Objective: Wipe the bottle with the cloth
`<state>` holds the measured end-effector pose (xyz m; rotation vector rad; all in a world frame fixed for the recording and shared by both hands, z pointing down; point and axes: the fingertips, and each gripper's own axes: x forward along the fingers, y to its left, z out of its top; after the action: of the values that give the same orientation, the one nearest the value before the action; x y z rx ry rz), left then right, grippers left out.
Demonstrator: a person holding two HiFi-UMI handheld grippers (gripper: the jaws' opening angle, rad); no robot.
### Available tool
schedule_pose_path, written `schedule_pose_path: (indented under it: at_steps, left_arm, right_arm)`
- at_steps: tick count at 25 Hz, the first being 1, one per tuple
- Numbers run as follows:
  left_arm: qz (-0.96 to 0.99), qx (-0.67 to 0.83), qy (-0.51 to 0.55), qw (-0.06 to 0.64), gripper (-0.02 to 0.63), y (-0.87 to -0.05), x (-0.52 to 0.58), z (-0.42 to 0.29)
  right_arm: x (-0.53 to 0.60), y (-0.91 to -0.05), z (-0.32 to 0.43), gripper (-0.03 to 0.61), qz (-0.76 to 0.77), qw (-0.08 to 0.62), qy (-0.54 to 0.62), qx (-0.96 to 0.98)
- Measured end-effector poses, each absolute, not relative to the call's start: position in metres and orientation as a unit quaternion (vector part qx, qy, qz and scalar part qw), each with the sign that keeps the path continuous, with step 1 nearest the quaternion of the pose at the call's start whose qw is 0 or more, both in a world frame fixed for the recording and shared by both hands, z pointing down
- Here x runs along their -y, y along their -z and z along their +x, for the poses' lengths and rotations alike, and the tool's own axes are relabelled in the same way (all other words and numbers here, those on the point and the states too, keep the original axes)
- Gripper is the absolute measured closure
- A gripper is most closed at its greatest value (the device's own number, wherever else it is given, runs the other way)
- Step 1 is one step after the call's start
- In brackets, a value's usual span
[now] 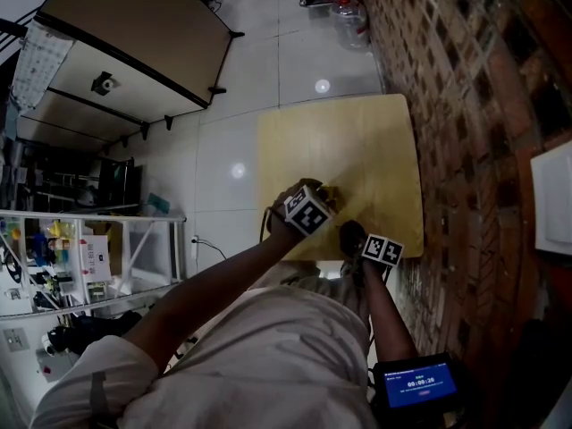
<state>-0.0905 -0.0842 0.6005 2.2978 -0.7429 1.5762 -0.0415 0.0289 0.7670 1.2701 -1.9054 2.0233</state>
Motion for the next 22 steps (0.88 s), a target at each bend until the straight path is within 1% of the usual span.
schedule_pose_path:
  at_steps: [2,4,8,10,14,16,19,22]
  left_arm:
    - [0.807,0.241,-0.528,0.111,0.359,-0.599,0.083,-0.085]
    - [0.828,0.214,-0.513,0.078,0.357,-0.593,0.079,-0.08]
    - [0.859,0.141,-0.492,-0.019,0.331,-0.58,0.064,-0.084]
    - [0.851,0.082,-0.51,-0.096,0.325,-0.586,0.054,-0.092]
    - [0.761,-0.06,-0.577,-0.289,0.318,-0.622,0.042,-0.124]
    - [0.721,-0.099,-0.586,-0.356,0.318,-0.634,0.044,-0.133]
    - [0.679,-0.138,-0.561,-0.453,0.318,-0.633,0.045,-0.128]
    - [0.651,-0.177,-0.498,-0.546,0.318,-0.623,0.027,-0.11]
  right_arm:
    - [-0.028,-0.768,-0.04,0.495,0.412,0.044,-0.659,0.627]
    - [-0.027,-0.766,-0.036,0.495,0.415,0.043,-0.658,0.627]
    - [-0.034,-0.764,-0.036,0.495,0.417,0.045,-0.66,0.623]
    - [-0.038,-0.767,-0.033,0.495,0.417,0.05,-0.661,0.623]
    - [-0.051,-0.772,-0.025,0.495,0.417,0.062,-0.663,0.619]
    - [-0.057,-0.776,-0.021,0.495,0.419,0.066,-0.665,0.615]
    - [-0.059,-0.777,-0.021,0.495,0.418,0.07,-0.664,0.616]
    - [-0.059,-0.771,-0.025,0.495,0.416,0.07,-0.661,0.621]
